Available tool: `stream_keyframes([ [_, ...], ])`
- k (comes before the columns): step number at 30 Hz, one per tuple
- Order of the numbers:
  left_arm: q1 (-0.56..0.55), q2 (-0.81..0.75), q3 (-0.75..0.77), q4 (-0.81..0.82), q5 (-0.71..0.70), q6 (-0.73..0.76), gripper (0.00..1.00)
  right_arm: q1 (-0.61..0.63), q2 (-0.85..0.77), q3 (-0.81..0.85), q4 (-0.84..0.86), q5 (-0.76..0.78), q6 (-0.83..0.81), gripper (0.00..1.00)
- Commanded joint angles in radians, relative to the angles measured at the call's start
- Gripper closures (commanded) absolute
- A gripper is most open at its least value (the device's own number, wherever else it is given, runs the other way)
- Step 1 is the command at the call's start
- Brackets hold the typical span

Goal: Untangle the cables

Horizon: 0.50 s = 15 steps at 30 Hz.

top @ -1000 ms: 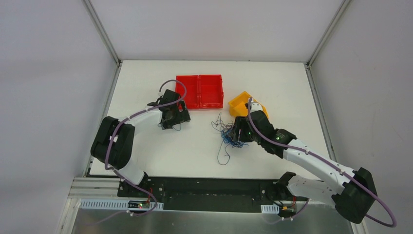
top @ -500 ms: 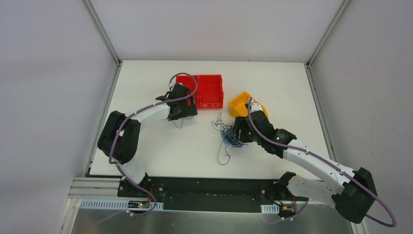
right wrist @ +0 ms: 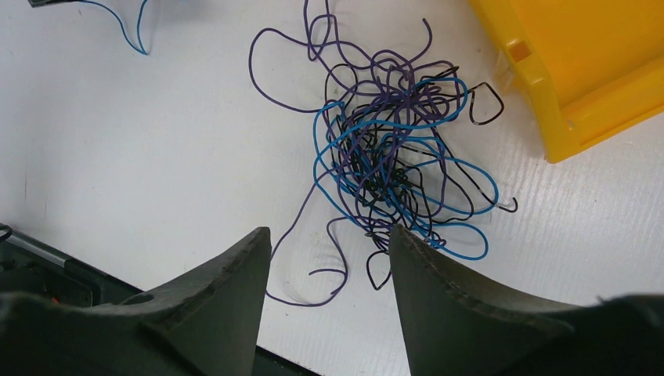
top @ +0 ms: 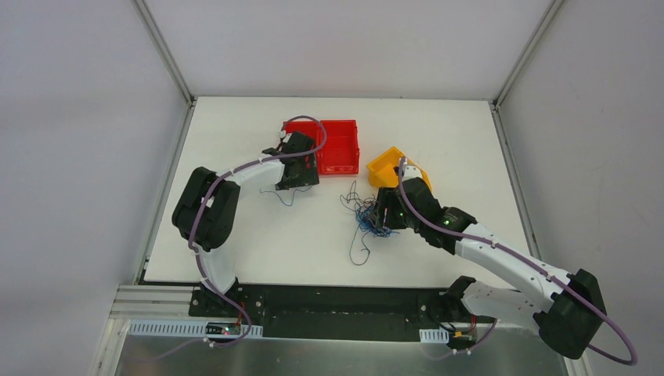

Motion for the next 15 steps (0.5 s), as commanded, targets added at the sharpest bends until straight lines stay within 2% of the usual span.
stream_keyframes([
  [1, -0.015, -0.008, 0.07, -0.1, -0.101, 0.034, 0.26, -0.004, -0.018, 0.026, -0.02, 0.0, -0.013, 0.4],
  [4, -0.02, -0.036, 0.074, -0.129, -0.145, 0.059, 0.54, -0.004, -0.015, 0.026, -0.02, 0.0, -0.012, 0.4],
  [6, -0.022, -0.055, 0.074, -0.136, -0.149, 0.072, 0.79, -0.005, -0.013, 0.025, -0.017, -0.002, -0.013, 0.4],
  [7, -0.022, -0.062, 0.075, -0.139, -0.143, 0.077, 0.96, -0.005, -0.01, 0.025, -0.014, -0.003, -0.013, 0.4],
  [8, -0.022, -0.068, 0.077, -0.144, -0.135, 0.081, 1.0, -0.006, -0.008, 0.025, -0.012, -0.004, -0.013, 0.4],
  [15, -0.027, -0.168, 0.097, -0.225, 0.02, 0.073, 1.0, -0.006, -0.008, 0.027, -0.011, -0.004, -0.014, 0.4],
])
